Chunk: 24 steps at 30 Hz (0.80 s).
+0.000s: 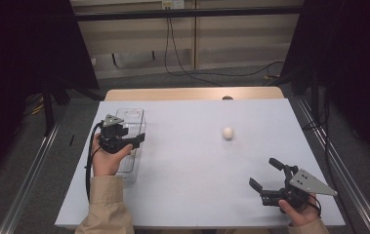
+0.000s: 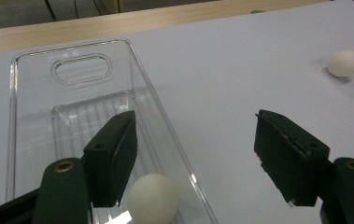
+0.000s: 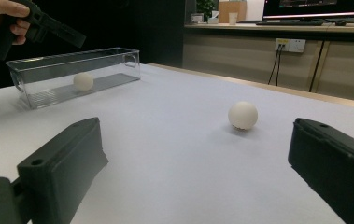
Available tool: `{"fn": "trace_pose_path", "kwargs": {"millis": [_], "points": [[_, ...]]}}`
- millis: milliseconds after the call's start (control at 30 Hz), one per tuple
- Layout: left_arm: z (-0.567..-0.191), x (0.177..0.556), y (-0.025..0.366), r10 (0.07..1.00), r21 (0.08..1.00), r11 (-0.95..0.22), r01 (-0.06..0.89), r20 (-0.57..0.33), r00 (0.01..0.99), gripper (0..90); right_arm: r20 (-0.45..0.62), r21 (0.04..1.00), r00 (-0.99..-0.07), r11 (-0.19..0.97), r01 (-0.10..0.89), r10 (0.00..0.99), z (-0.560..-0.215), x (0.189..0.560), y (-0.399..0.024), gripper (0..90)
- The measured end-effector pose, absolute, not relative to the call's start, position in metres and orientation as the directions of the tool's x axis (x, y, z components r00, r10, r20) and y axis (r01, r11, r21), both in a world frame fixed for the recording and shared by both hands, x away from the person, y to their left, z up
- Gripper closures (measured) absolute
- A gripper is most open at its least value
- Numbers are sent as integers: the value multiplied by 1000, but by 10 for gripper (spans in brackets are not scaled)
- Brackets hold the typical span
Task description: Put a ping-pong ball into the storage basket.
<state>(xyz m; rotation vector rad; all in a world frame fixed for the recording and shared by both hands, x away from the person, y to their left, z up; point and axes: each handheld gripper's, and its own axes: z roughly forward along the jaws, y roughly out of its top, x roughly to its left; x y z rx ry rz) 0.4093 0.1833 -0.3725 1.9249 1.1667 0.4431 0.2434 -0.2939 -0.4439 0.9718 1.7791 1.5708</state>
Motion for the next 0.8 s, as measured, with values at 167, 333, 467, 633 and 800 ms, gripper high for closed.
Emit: {"fn": "trace_pose_path", "kwargs": {"millis": [167,333,467,633,800], "points": [[-371,409,175,842,795,-235,560,-121,526,280,48,988,-575,47,149,817,-444,243,-294,27],[-370,408,168,830,792,-247,558,-123,543,262,47,988,-575,48,148,817,-444,243,-294,27],[-370,408,163,823,790,-262,555,-118,556,254,47,988,-574,47,149,818,-444,243,-294,27],[-371,408,156,812,790,-263,554,-129,569,237,48,987,-573,47,151,818,-444,243,-294,28],[-373,408,151,808,788,-269,554,-129,575,221,48,987,-574,48,151,818,-444,243,-293,28]]}}
